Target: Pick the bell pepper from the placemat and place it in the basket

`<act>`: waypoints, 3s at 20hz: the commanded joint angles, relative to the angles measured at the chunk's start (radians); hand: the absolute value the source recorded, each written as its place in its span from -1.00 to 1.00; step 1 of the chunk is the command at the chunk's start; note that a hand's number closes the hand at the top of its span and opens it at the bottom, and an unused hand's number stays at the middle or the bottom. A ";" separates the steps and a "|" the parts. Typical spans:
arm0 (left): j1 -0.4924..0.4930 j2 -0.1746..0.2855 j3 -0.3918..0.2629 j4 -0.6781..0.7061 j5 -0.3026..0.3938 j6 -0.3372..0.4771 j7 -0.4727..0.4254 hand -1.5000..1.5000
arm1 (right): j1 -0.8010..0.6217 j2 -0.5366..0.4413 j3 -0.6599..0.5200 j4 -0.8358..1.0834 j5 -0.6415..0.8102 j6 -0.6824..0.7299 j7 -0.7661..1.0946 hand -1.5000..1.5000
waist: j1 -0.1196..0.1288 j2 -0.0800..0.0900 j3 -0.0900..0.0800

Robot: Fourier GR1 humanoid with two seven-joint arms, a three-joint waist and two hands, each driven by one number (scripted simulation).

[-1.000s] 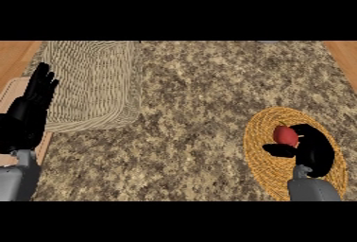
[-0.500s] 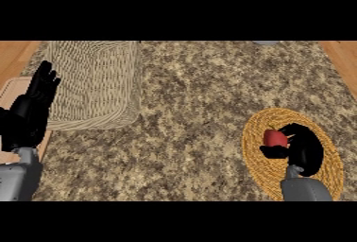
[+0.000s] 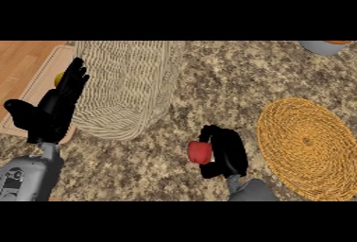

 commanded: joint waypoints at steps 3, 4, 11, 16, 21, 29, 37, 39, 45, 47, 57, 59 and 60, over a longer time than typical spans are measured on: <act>-0.027 -0.037 -0.051 0.029 -0.009 -0.010 0.015 0.00 | -0.044 0.042 0.330 -0.040 -0.206 -0.103 -0.102 1.00 | 0.032 0.017 0.019; -0.027 -0.028 -0.035 0.042 -0.005 -0.008 0.016 0.00 | -0.051 0.042 0.364 -0.061 -0.255 -0.139 -0.118 1.00 | 0.020 0.015 0.017; -0.020 -0.031 -0.017 0.082 -0.031 0.020 0.012 0.00 | -0.146 0.043 0.585 -0.145 -0.359 -0.386 -0.101 1.00 | -0.058 -0.010 0.005; -0.026 -0.021 -0.002 0.085 -0.047 0.035 0.035 0.00 | -0.279 0.043 0.629 -0.176 -0.378 -0.472 0.048 1.00 | -0.095 -0.024 0.001; -0.003 -0.027 0.009 0.090 -0.035 0.025 0.018 0.00 | -0.395 0.043 0.614 -0.185 -0.406 -0.582 0.141 1.00 | -0.094 -0.024 -0.001; -0.003 -0.023 0.012 0.099 -0.048 0.019 0.011 0.00 | -0.666 0.043 0.508 -0.111 -0.459 -0.667 0.297 1.00 | -0.089 -0.024 -0.005; -0.033 -0.024 0.016 0.105 -0.046 0.012 0.029 0.00 | -0.979 0.043 0.424 0.073 -0.505 -0.636 0.472 1.00 | -0.080 -0.023 -0.006; -0.056 -0.043 -0.002 0.096 -0.055 0.022 0.049 0.00 | -1.042 0.043 0.423 0.146 -0.524 -0.626 0.487 1.00 | -0.072 -0.018 -0.006; -0.054 -0.047 -0.012 0.110 -0.068 0.011 0.019 0.00 | -1.194 0.043 0.430 0.308 -0.596 -0.608 0.552 1.00 | -0.051 -0.004 -0.008; -0.064 -0.047 -0.011 0.100 -0.057 0.003 0.045 0.00 | -1.221 0.043 0.433 0.354 -0.639 -0.605 0.562 1.00 | -0.039 0.000 -0.007; -0.121 -0.048 0.008 0.100 -0.055 0.006 0.059 0.00 | -1.285 0.043 0.460 0.536 -0.773 -0.638 0.507 1.00 | -0.033 0.015 -0.005; -0.077 -0.060 -0.005 0.095 -0.065 0.008 0.048 0.00 | -1.296 0.043 0.440 0.548 -0.817 -0.635 0.479 1.00 | -0.045 0.010 -0.004; -0.070 -0.043 0.010 0.098 -0.061 -0.002 0.029 0.00 | -1.277 0.043 0.461 0.553 -0.830 -0.636 0.453 1.00 | -0.038 0.014 -0.004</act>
